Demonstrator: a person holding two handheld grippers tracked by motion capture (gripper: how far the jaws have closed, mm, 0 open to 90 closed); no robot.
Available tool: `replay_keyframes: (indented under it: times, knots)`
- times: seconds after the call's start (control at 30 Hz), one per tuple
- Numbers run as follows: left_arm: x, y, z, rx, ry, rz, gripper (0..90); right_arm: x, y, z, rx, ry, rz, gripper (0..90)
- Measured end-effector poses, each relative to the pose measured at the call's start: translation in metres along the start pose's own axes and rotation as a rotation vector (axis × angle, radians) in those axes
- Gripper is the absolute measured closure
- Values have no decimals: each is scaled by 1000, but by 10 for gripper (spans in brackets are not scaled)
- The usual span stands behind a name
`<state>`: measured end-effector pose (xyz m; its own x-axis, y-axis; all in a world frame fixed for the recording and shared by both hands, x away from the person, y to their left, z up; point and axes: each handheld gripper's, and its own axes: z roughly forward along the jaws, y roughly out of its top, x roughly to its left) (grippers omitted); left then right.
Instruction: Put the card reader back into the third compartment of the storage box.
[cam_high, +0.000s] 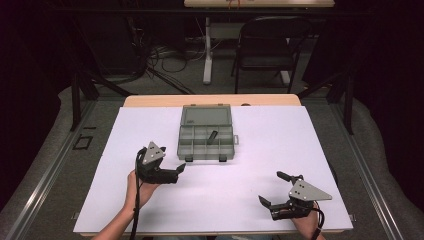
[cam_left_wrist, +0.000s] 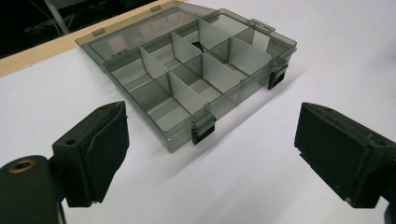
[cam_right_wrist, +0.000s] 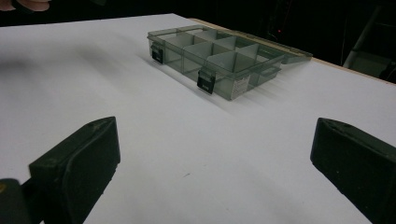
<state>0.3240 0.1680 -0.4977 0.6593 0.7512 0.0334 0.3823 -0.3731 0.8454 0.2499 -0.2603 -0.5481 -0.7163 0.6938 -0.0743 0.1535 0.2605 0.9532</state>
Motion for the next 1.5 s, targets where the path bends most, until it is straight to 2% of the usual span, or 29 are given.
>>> replay_keyframes:
  times: [0.43, 0.73, 1.1, 1.4, 1.5]
  knots:
    - [-5, -29, -21, -45, 10, -32, 102, 0, 0, 0, 0, 0, 1, 10]
    - [-9, -51, -31, -71, 15, -38, 102, 0, 0, 0, 0, 1, -1, 9]
    - [-12, -76, -41, -111, -3, -22, 99, 0, 0, 0, -1, 3, 4, 6]
    - [-17, -89, -49, -152, 11, 12, 99, 0, 0, 0, -1, 4, 3, 1]
    - [-18, -93, -49, -151, 9, 2, 99, 0, 0, 0, -1, 4, 3, 1]
